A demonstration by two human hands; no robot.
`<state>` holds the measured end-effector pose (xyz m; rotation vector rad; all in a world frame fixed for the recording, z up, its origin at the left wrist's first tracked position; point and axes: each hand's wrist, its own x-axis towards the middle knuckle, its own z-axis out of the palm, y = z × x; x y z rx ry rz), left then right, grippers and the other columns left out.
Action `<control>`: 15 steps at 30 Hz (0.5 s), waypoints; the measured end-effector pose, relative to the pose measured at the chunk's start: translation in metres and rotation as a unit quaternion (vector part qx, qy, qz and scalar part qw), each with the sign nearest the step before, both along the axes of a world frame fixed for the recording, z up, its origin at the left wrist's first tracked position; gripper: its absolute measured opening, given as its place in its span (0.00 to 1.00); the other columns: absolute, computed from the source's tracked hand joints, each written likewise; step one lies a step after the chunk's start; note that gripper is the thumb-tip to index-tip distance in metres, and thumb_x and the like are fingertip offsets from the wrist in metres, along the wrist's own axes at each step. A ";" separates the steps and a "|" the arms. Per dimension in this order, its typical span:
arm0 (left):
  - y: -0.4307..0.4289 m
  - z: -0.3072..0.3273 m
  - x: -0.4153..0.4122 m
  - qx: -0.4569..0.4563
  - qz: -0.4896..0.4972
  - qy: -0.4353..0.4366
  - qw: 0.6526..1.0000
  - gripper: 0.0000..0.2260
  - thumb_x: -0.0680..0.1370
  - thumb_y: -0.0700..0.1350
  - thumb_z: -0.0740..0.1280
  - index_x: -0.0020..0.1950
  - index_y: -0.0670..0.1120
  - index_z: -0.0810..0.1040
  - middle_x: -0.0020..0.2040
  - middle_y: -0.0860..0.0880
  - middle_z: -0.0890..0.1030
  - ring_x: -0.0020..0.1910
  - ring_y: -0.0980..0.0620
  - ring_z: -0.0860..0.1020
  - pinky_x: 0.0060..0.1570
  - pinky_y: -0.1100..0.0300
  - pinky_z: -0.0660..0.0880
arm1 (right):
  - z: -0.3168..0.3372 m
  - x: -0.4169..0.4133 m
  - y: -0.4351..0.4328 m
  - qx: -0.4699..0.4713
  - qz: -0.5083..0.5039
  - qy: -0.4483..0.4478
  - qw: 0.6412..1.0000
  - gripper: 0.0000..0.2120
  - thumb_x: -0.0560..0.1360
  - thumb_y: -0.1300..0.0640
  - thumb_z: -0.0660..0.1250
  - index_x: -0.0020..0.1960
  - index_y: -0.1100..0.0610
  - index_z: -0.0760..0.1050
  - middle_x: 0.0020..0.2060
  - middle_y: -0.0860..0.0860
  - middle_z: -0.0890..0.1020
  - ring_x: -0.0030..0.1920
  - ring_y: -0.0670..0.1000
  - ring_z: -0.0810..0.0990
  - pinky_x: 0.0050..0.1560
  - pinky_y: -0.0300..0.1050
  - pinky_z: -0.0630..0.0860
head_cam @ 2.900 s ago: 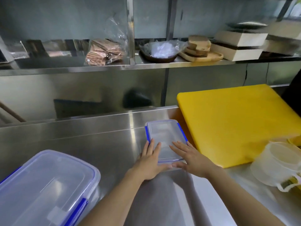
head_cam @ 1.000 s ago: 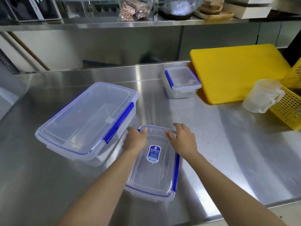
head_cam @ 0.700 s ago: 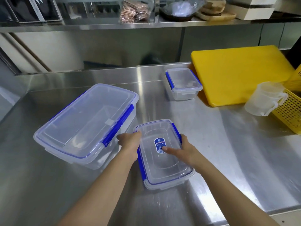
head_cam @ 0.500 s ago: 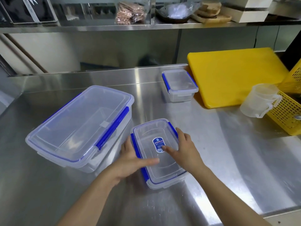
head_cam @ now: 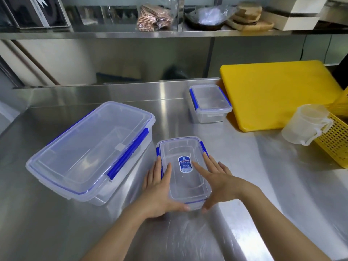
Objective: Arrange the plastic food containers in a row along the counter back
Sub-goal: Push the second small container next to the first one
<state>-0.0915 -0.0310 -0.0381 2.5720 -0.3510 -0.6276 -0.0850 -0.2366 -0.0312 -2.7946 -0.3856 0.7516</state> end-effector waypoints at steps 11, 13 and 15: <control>-0.026 -0.014 0.064 0.038 0.045 -0.304 0.951 0.17 0.67 0.47 0.76 0.52 0.41 0.81 0.54 0.43 0.83 0.54 0.45 0.82 0.45 0.56 0.80 | 0.000 0.079 0.002 0.053 -0.051 -0.122 0.990 0.36 0.74 0.47 0.65 0.76 0.53 0.50 0.77 0.51 0.50 0.77 0.50 0.48 0.72 0.46 0.60; -0.031 -0.014 0.079 0.075 0.052 -0.305 0.948 0.19 0.64 0.47 0.79 0.51 0.41 0.82 0.53 0.41 0.84 0.53 0.45 0.83 0.44 0.57 0.81 | -0.001 0.098 0.005 0.036 -0.039 -0.136 0.989 0.35 0.76 0.47 0.63 0.76 0.55 0.51 0.77 0.52 0.51 0.77 0.50 0.48 0.73 0.46 0.58; -0.039 -0.015 0.096 0.076 0.069 -0.267 0.958 0.26 0.74 0.50 0.69 0.69 0.40 0.69 0.71 0.39 0.70 0.71 0.44 0.68 0.65 0.55 0.70 | -0.004 0.118 0.009 0.008 -0.029 -0.157 0.987 0.34 0.77 0.46 0.60 0.76 0.57 0.50 0.77 0.53 0.52 0.77 0.51 0.48 0.74 0.47 0.57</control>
